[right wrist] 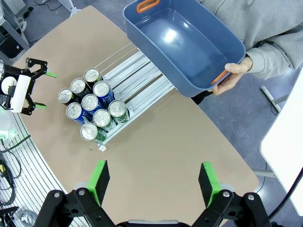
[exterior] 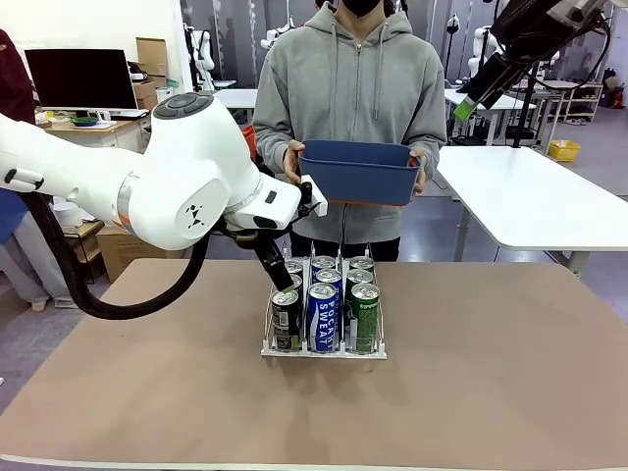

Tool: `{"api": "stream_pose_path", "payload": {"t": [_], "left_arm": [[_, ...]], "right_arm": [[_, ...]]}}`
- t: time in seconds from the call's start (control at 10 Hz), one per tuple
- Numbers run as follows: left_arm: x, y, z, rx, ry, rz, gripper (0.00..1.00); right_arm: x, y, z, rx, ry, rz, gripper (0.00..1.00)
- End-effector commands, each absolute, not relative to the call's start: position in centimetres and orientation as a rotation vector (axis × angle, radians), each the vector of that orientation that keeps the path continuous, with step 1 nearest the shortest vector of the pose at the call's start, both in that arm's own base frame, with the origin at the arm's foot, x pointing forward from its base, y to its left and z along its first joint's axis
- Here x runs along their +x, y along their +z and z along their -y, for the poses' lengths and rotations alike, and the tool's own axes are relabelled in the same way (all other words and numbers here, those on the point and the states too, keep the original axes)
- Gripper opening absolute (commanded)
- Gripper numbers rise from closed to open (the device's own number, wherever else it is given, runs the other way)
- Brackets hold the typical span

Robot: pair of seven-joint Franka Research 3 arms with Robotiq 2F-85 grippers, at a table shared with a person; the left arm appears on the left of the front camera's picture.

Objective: Fill the beverage cans into the dispenser.
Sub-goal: Place the picked Pepsi coke in the line of the Automatic Can Dispenser with the same cans.

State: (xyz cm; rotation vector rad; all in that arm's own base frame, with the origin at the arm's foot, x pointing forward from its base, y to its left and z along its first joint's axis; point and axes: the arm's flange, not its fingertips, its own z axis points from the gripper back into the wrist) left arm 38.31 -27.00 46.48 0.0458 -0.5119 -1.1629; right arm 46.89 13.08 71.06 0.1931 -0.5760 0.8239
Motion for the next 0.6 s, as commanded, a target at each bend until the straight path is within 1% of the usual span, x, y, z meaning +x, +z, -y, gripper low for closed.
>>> {"api": "stream_pose_path", "payload": {"t": [0.0, 0.5], "left_arm": [[39.31, 45.93, 26.76, 0.048, -1.164, 0.498, 1.0], [39.31, 45.93, 26.76, 0.048, -1.164, 0.498, 1.0]], "right_arm": [[46.67, 70.98, -12.91, 0.193, 0.823, 0.576, 1.0], [46.67, 70.98, -12.91, 0.193, 0.823, 0.576, 1.0]]}}
